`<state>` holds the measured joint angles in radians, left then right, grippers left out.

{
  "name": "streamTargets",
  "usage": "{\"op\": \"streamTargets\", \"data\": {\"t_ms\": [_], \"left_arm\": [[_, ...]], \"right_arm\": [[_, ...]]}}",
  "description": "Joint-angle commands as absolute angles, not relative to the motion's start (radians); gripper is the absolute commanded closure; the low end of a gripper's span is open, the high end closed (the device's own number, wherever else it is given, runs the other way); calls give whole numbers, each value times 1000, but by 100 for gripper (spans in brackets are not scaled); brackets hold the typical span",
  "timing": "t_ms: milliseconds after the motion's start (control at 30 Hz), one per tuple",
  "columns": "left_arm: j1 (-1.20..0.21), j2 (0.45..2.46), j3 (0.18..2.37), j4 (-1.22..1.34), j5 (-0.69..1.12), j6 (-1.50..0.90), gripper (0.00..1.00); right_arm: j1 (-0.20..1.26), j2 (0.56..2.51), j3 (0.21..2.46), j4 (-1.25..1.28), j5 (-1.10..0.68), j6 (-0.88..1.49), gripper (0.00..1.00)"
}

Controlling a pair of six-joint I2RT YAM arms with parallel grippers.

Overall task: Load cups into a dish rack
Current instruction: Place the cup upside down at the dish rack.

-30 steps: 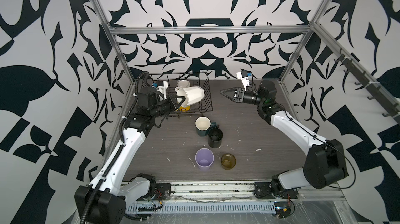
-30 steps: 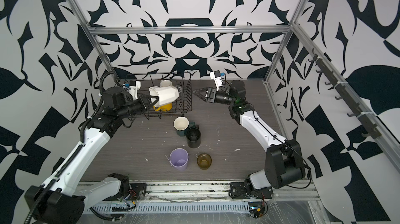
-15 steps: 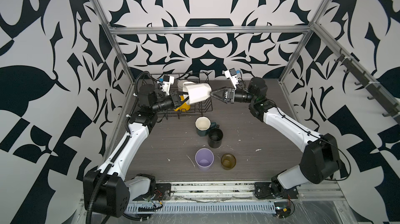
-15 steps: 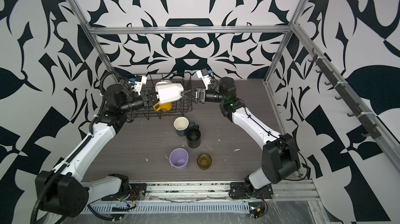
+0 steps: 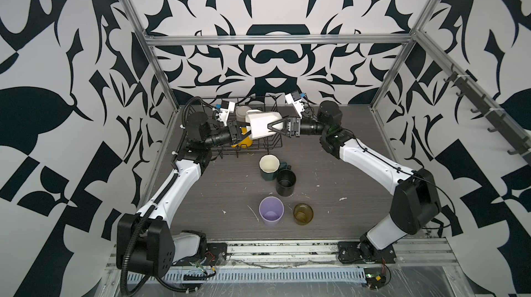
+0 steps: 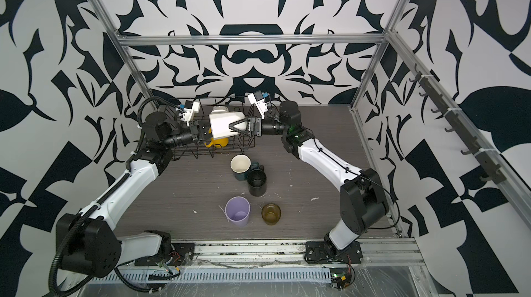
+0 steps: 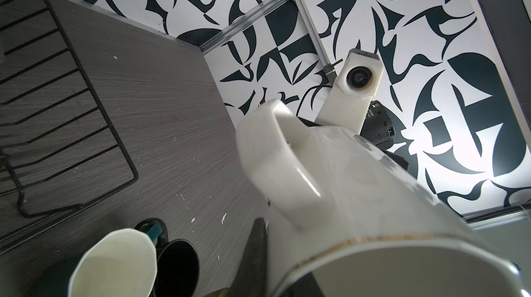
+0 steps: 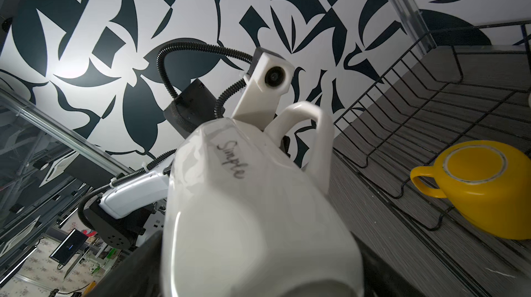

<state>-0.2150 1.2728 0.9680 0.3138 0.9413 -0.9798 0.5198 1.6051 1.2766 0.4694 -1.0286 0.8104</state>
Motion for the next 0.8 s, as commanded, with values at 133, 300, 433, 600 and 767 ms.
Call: {"op": "streamTargets", "data": {"t_ms": [133, 300, 433, 600, 767], "left_arm": [[-212, 1300, 964, 469, 1013, -1035, 100], [-211, 1307, 964, 470, 1018, -1039, 100], [-212, 1308, 964, 472, 1021, -1039, 100], [-212, 1316, 966, 473, 1024, -1046, 100], [-212, 1328, 977, 478, 1047, -1056, 100]], "right_arm": [[543, 1628, 1358, 518, -1036, 831, 7], [558, 1650, 1380, 502, -1036, 833, 8], [568, 1664, 1395, 484, -1034, 834, 9], [578, 1675, 1407, 461, -1032, 826, 10], [585, 1680, 1423, 408, -1025, 792, 10]]}}
